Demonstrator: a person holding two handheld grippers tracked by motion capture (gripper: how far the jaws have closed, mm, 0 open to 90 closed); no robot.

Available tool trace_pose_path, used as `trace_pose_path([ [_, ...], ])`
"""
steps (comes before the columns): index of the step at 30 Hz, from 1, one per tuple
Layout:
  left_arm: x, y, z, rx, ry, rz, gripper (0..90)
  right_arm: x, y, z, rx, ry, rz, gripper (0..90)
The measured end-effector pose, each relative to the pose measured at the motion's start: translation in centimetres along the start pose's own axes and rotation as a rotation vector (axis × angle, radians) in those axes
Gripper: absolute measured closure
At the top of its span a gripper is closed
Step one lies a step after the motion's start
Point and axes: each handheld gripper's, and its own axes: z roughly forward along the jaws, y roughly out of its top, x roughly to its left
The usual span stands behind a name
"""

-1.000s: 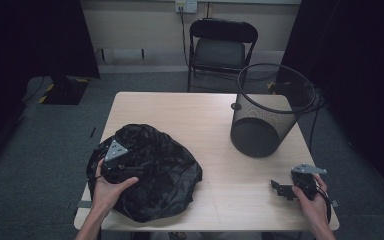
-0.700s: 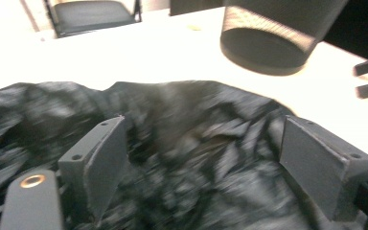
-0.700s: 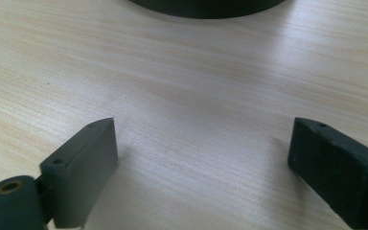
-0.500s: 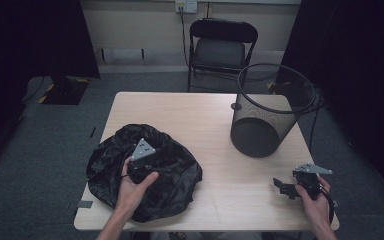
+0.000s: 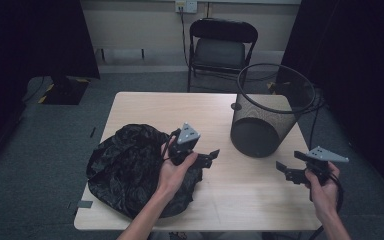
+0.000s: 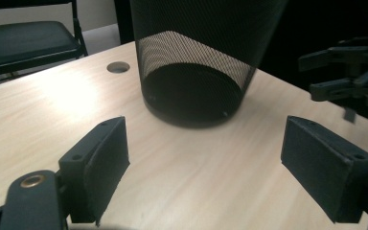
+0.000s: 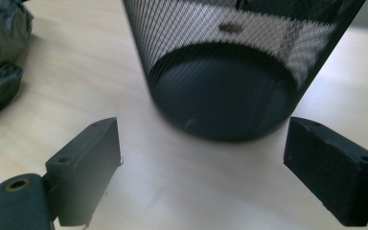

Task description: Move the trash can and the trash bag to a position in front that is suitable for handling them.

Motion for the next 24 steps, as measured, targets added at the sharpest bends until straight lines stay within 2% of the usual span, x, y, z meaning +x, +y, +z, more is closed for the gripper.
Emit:
trace_pose_path([
  [3, 0.9, 1.1, 2.0, 0.016, 0.033, -0.012, 16.2, -1.0, 1.5, 0.0, -0.026, -0.017, -0.034, 11.8],
  [6, 2.2, 2.1, 3.8, 0.006, 0.066, -0.027, 16.7, -2.4, 2.6, 0.2, -0.023, -0.058, -0.062, 11.9],
  [7, 2.7, 2.4, 4.5, 0.01, 0.06, -0.042, 17.1, -2.8, 2.8, 0.3, -0.021, -0.069, -0.061, 11.9],
  [9, 3.5, 3.1, 6.0, 0.005, 0.08, -0.053, 17.1, -4.0, 3.5, 0.5, -0.029, -0.103, -0.06, 11.9],
  [11, 3.9, 3.7, 7.5, -0.013, 0.118, -0.053, 17.1, -5.0, 4.1, 0.8, -0.031, -0.13, -0.06, 11.9],
  [14, 4.0, 4.5, 9.8, -0.014, 0.17, -0.031, 18.0, -6.4, 4.8, 1.6, -0.032, -0.172, -0.066, 12.0],
  [16, 3.7, 4.9, 11.3, -0.013, 0.218, 0.017, 18.0, -7.4, 5.2, 2.1, -0.041, -0.212, -0.055, 12.0],
  [18, 3.8, 5.2, 12.4, -0.033, 0.235, 0.002, 18.0, -8.3, 5.3, 2.6, -0.033, -0.241, -0.043, 12.1],
  [19, 3.8, 5.3, 12.8, -0.033, 0.233, -0.006, 18.0, -8.8, 5.3, 2.9, -0.026, -0.269, -0.043, 12.0],
  [21, 3.9, 5.6, 13.9, -0.014, 0.262, -0.002, 17.9, -9.7, 5.3, 3.3, -0.023, -0.311, -0.037, 11.7],
  [23, 4.5, 5.7, 14.5, -0.02, 0.305, -0.046, 18.8, -10.4, 5.2, 3.6, -0.05, -0.338, -0.011, 11.7],
  [24, 4.8, 5.7, 14.7, -0.022, 0.313, -0.064, 18.7, -10.7, 5.2, 3.8, -0.065, -0.345, 0.004, 11.7],
])
